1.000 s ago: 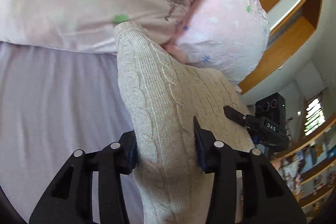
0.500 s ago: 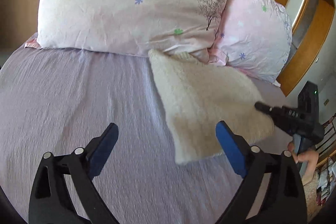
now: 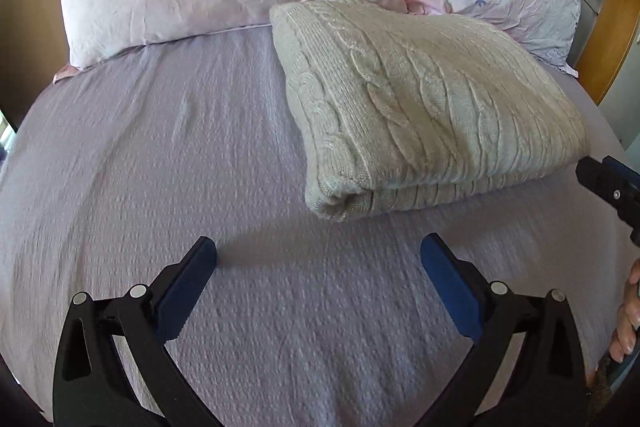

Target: Fold small clothes

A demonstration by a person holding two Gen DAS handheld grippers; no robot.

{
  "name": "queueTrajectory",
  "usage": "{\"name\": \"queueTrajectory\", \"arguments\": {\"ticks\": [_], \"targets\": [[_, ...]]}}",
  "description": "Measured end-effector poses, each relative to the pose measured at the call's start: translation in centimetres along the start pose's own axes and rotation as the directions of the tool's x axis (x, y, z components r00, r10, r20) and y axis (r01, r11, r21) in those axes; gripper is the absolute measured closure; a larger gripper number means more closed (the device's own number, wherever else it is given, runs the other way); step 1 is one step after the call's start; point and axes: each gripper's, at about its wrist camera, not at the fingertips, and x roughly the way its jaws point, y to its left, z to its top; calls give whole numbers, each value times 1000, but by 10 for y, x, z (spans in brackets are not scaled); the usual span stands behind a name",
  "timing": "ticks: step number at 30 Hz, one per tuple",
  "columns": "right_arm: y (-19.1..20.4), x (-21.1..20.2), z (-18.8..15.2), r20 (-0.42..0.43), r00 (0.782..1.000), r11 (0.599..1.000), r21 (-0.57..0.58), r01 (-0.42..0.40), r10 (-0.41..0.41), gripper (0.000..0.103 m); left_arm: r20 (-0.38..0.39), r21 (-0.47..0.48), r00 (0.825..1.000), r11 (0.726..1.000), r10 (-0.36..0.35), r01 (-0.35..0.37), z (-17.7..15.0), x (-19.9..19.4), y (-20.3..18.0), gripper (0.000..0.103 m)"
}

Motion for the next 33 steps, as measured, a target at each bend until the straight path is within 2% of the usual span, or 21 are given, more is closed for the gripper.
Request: {"name": "queueTrajectory", "arguments": {"ticks": [7,11,33], "targets": [[17,28,-9,-84,997,1000,-18,-1,0,2,6,-7,1000,1000,29,-29,-1,1,1,1],[34,29,-16,-92,993,994,-84,70,-77,2,10,-4,999,999,31,-31,-1,1,1,1],[34,28,-17,-88,994,994,-85,65,-72,2,11,-4,999,1000,31,-31,-1,0,1,1]]}}
